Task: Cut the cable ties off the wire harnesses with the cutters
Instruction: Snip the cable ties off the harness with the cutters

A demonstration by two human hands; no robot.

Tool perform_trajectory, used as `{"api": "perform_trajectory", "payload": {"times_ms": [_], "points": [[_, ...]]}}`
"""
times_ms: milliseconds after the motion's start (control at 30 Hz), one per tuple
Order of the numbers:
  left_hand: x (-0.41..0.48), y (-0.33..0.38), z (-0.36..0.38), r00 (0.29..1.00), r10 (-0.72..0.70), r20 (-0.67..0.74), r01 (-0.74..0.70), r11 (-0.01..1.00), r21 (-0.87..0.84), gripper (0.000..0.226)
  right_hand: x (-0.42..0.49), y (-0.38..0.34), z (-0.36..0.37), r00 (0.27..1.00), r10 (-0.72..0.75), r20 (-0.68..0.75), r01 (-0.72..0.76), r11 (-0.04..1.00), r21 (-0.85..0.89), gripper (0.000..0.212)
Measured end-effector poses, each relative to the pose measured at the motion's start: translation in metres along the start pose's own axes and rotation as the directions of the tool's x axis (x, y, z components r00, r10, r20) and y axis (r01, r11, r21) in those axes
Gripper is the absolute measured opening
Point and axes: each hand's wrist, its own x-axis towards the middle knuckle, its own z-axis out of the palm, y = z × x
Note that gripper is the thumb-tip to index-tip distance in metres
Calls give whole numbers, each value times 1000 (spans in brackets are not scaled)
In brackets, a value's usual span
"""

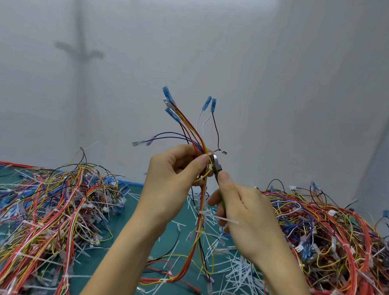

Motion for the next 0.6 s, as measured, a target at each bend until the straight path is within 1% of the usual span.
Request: {"api": "perform_trajectory", "payload": {"times_ms": [333,600], "points": [[1,-2,-1,1000,-7,18,6,1000,19,13,1,1,1,1000,22,-20,-22,1000,-10,69],[1,-3,-1,999,-19,30,18,1000,22,14,2,3,1,999,52,-3,-52,999,12,70]]}}
